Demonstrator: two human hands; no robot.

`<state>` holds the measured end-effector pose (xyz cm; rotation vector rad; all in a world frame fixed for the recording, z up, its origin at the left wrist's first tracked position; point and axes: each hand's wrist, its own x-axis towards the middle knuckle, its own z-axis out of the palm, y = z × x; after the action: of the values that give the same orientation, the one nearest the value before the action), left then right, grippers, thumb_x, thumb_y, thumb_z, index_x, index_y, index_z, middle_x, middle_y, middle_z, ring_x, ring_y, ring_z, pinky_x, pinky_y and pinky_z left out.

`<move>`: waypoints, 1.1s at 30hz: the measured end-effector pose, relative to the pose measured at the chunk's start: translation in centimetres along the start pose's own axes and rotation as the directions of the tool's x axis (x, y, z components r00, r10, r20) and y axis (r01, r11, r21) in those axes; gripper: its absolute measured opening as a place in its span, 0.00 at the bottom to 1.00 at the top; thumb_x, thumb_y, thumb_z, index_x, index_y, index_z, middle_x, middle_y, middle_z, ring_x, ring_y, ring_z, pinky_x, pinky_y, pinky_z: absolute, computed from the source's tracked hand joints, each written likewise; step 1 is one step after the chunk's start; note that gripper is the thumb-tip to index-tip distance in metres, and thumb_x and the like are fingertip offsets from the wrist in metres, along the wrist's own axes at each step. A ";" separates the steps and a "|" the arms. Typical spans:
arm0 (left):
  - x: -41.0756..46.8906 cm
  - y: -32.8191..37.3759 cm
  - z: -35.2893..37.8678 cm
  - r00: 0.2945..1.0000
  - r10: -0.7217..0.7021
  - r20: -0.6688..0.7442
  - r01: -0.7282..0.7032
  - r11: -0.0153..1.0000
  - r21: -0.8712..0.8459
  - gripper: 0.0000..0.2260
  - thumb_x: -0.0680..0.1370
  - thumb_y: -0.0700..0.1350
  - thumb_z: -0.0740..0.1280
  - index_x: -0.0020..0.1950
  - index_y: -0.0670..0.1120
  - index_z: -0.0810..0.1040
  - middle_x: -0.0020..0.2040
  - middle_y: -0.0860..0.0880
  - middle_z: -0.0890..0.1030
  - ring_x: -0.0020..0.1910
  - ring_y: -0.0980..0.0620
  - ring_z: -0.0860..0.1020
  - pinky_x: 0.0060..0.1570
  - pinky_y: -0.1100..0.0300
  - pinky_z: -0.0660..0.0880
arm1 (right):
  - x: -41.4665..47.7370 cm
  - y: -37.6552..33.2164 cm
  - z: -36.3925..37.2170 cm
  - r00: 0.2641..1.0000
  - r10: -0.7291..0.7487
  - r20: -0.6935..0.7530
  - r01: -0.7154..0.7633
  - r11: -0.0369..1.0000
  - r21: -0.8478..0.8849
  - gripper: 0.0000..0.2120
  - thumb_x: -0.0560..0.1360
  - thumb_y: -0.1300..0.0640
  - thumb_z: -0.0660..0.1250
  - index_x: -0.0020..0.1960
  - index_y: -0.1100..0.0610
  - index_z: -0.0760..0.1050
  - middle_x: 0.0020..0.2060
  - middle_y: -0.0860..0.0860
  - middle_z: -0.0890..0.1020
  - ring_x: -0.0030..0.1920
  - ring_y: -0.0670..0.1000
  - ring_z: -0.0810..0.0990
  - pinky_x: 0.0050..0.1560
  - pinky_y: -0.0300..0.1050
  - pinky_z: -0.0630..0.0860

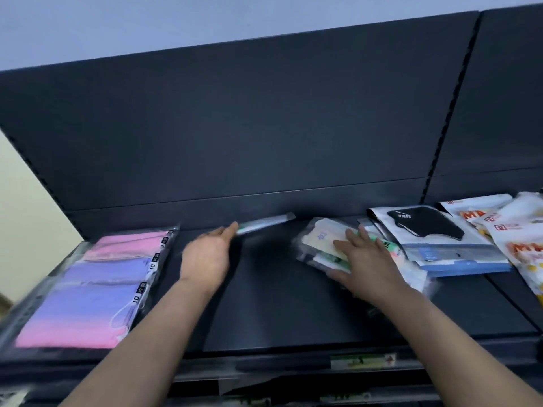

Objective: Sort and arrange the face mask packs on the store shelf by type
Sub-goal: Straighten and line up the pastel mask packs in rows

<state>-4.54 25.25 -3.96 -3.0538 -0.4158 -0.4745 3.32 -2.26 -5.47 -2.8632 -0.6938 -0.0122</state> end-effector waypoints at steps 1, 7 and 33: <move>-0.5 0.0 0.5 0.995 -0.013 0.098 0.011 1.000 0.027 0.29 0.74 0.35 0.59 0.73 0.55 0.66 0.68 0.49 0.75 0.62 0.43 0.76 0.58 0.52 0.75 | 0.1 -0.6 0.3 0.999 0.032 0.030 -0.030 0.998 -0.060 0.34 0.74 0.38 0.63 0.75 0.50 0.58 0.77 0.54 0.53 0.77 0.58 0.45 0.75 0.56 0.47; -1.9 0.3 3.3 0.927 -0.069 0.368 0.073 0.997 0.002 0.22 0.77 0.43 0.55 0.73 0.50 0.66 0.72 0.46 0.68 0.72 0.42 0.64 0.67 0.49 0.68 | 0.1 -1.2 0.6 0.991 0.102 0.082 -0.092 0.989 -0.118 0.37 0.75 0.38 0.62 0.76 0.52 0.51 0.77 0.56 0.53 0.76 0.60 0.51 0.73 0.58 0.55; -0.2 0.5 2.7 0.872 -0.145 0.468 0.162 0.987 0.003 0.20 0.82 0.53 0.50 0.75 0.56 0.60 0.74 0.53 0.62 0.72 0.42 0.59 0.67 0.46 0.64 | -1.6 -3.4 1.0 0.998 -0.012 0.065 0.013 1.000 -0.018 0.22 0.79 0.43 0.56 0.69 0.52 0.68 0.62 0.56 0.71 0.62 0.58 0.66 0.64 0.51 0.67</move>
<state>-3.80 24.84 -6.62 -3.1603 -0.6712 0.2762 0.26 0.19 -5.92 -2.8880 -0.7274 0.0730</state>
